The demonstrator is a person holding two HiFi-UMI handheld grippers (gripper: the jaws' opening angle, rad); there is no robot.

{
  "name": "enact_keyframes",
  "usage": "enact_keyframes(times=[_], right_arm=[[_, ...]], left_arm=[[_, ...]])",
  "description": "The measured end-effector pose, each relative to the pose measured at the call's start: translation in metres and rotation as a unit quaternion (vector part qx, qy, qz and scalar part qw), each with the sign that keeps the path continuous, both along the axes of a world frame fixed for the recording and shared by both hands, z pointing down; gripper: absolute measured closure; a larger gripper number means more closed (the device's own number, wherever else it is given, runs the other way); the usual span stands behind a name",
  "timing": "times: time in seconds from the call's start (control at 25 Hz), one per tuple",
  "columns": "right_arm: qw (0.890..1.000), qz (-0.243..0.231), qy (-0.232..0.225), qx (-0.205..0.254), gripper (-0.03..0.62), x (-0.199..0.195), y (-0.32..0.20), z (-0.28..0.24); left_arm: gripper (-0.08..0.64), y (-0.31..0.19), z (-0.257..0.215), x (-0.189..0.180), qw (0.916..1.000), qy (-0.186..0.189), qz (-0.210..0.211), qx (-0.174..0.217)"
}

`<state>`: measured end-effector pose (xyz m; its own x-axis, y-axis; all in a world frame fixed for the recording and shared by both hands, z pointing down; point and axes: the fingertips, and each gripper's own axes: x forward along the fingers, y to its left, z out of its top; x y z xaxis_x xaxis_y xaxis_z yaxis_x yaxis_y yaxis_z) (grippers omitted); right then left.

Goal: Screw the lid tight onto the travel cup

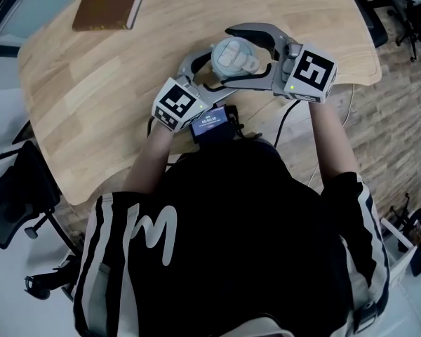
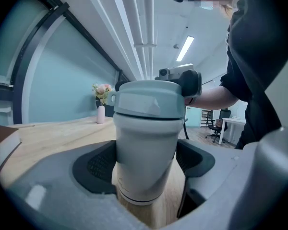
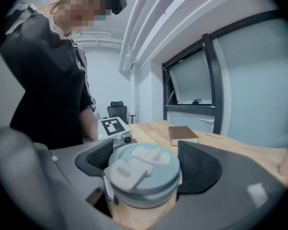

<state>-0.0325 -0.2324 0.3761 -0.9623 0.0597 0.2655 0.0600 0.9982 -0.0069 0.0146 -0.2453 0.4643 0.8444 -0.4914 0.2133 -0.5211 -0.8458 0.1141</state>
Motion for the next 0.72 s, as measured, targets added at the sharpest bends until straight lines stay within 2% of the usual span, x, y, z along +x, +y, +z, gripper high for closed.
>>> enact_keyframes(times=[0.16,0.28,0.56,0.72], right_arm=[[0.998,0.068,-0.006,0.012,0.176,0.000,-0.003,0.000],[0.991,0.131,-0.010,0.014,0.176,0.001,-0.007,0.002],[0.969,0.246,-0.024,0.014,0.176,0.004,-0.014,0.002],[0.951,0.308,-0.026,0.012,0.176,0.006,-0.019,0.003]], left_arm=[[0.166,0.000,0.001,-0.001,1.0000,0.000,-0.002,0.001],[0.166,0.000,0.002,-0.002,1.0000,-0.001,-0.004,0.000],[0.167,0.001,0.001,-0.003,1.0000,-0.001,-0.008,-0.001],[0.167,0.001,0.002,-0.002,0.9999,0.000,-0.011,-0.001]])
